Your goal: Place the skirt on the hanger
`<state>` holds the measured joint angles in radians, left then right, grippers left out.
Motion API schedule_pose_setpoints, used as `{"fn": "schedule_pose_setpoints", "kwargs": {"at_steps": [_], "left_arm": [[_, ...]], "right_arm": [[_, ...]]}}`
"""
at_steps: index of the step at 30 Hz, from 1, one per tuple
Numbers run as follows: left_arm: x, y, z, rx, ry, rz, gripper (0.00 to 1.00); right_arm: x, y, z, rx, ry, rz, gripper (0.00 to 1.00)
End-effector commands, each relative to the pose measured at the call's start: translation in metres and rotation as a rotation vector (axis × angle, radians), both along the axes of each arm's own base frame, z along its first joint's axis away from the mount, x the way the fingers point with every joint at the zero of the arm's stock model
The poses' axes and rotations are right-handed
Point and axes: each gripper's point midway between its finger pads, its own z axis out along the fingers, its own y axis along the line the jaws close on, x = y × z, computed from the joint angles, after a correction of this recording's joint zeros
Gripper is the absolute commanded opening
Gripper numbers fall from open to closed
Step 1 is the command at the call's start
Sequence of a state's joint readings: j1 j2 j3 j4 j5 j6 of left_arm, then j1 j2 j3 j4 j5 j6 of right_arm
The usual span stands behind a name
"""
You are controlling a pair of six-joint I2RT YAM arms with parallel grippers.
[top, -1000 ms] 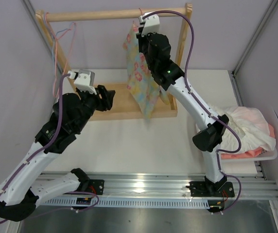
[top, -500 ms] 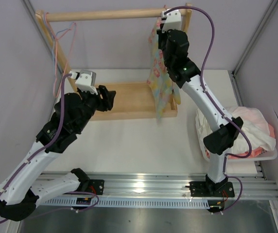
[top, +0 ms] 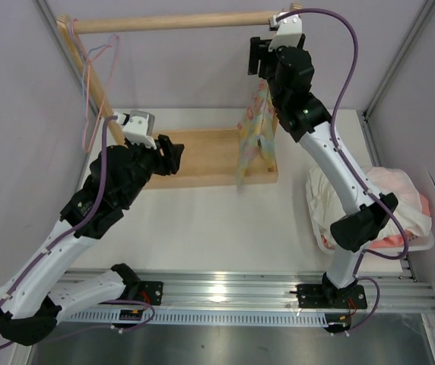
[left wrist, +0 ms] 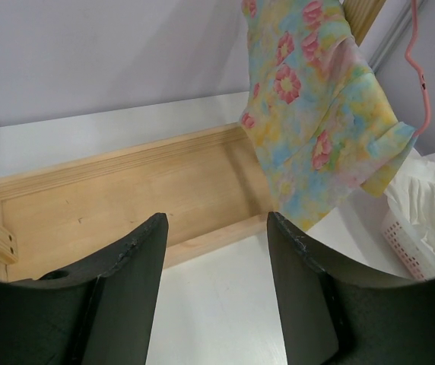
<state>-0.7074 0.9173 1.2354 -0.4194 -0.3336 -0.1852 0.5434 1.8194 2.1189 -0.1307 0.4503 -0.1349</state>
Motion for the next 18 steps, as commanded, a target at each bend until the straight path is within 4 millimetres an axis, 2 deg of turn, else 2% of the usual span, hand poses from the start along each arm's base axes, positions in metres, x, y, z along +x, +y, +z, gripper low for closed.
{"fn": "schedule_pose_setpoints", "kwargs": {"at_steps": [1,2,4,5,8,9,11,12,14,15,16,17,18], "left_arm": [[-0.003,0.0,0.007,-0.048,-0.021,-0.006,0.61],[-0.004,0.001,0.004,-0.043,-0.017,-0.005,0.61],[-0.006,0.002,0.005,-0.043,-0.02,-0.006,0.61],[-0.005,0.002,0.004,-0.039,-0.02,-0.005,0.61],[-0.007,0.003,0.003,-0.035,-0.023,-0.009,0.61],[-0.008,0.005,0.004,-0.035,-0.026,-0.006,0.61],[-0.009,0.007,0.004,-0.035,-0.031,0.0,0.61],[-0.01,0.006,0.002,-0.032,-0.029,-0.008,0.62],[-0.012,0.007,0.0,-0.029,-0.029,-0.014,0.62],[-0.012,0.007,-0.006,-0.023,-0.02,-0.012,0.62],[-0.013,0.008,-0.009,-0.021,-0.018,-0.017,0.62],[-0.015,0.007,-0.012,-0.019,-0.014,-0.023,0.62],[-0.015,0.006,-0.022,-0.006,0.003,-0.029,0.62]], "right_arm": [[-0.027,-0.024,0.03,0.052,-0.038,-0.015,0.8],[-0.037,-0.029,0.037,0.066,-0.045,-0.013,0.82],[-0.044,-0.032,0.028,0.078,-0.013,-0.009,0.89],[-0.056,-0.041,0.034,0.091,-0.018,-0.016,0.92],[-0.072,-0.05,0.017,0.11,0.048,-0.022,0.97],[-0.085,-0.057,0.013,0.145,0.066,-0.022,0.99],[-0.102,-0.067,-0.005,0.16,0.124,-0.032,0.99],[-0.12,-0.076,-0.013,0.189,0.14,-0.032,0.99],[-0.139,-0.087,-0.035,0.224,0.197,-0.041,0.99],[-0.162,-0.094,-0.033,0.254,0.189,-0.01,0.99],[-0.168,-0.092,-0.065,0.276,0.261,-0.003,0.99],[-0.178,-0.093,-0.086,0.278,0.318,0.004,0.99],[-0.195,-0.092,-0.091,0.304,0.333,0.053,1.0]]}}
